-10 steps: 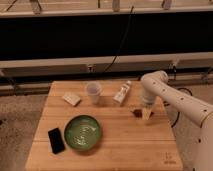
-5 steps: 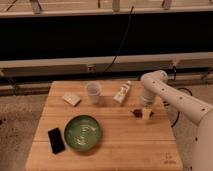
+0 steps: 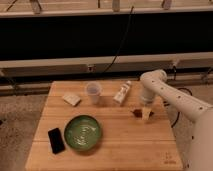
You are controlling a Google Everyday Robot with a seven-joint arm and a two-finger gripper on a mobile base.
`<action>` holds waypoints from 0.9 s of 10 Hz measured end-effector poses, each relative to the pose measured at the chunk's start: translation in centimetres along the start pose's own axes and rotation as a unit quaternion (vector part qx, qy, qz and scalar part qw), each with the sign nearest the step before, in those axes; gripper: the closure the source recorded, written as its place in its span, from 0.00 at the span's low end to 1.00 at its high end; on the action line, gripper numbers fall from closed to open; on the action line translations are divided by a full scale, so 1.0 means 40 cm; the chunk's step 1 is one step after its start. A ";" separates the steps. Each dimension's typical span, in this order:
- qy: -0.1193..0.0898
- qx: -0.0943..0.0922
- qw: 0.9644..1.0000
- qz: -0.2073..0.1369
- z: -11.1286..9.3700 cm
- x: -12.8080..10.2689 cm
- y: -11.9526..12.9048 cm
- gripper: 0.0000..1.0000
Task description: Drag the pepper across the table
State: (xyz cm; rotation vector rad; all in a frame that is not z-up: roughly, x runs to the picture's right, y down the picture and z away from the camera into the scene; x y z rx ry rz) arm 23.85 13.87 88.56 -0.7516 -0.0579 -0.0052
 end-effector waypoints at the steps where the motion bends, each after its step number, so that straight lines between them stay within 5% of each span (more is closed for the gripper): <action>1: 0.000 -0.001 1.000 -0.001 0.001 -0.001 -0.002 0.20; 9: -0.002 -0.008 1.000 -0.007 0.007 -0.001 -0.022 0.21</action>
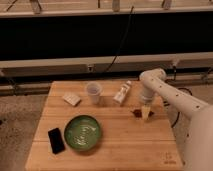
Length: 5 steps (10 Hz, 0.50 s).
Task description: Drag the pepper across the table
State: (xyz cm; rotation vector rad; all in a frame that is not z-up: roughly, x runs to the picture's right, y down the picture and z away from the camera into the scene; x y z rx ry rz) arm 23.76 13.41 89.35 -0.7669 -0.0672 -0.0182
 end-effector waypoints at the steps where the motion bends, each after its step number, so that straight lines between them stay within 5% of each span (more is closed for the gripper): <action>1: -0.001 0.000 1.000 -0.001 0.000 -0.001 -0.003 0.23; 3: -0.001 -0.001 1.000 -0.001 0.001 0.000 -0.010 0.36; 5: -0.002 -0.002 1.000 -0.002 0.002 0.000 -0.019 0.36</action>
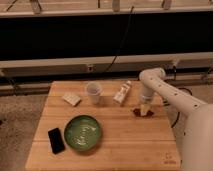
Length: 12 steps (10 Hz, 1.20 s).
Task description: Drag the pepper across the table
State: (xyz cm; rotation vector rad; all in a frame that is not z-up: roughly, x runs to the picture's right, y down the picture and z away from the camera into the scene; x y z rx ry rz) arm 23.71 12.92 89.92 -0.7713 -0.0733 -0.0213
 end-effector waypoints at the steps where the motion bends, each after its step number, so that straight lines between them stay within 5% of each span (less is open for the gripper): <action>1: 0.000 -0.001 1.000 0.000 0.001 0.001 -0.003 0.31; 4: 0.002 -0.005 1.000 -0.010 0.005 -0.016 0.013 0.40; 7: 0.002 -0.003 1.000 -0.014 0.006 -0.016 0.041 0.70; 10: 0.002 -0.005 1.000 -0.025 0.005 -0.039 -0.001 0.98; 12: 0.007 -0.009 0.999 -0.033 0.008 -0.046 0.031 1.00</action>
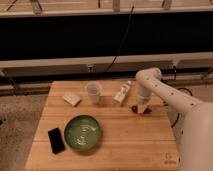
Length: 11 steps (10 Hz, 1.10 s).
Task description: Drag the pepper across the table
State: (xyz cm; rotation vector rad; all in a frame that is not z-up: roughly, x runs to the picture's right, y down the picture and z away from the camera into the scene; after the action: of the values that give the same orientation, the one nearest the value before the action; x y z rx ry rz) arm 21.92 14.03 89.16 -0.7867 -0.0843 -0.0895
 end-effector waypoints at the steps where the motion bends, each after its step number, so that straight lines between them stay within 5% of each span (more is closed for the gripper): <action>1: 0.000 0.001 1.000 -0.003 0.002 -0.007 0.022 1.00; 11: 0.009 -0.018 0.998 -0.064 0.020 -0.106 0.122 1.00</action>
State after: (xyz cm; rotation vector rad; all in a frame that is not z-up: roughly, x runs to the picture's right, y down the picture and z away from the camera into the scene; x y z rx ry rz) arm 18.23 18.24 85.83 -0.8170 -0.1165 -0.2192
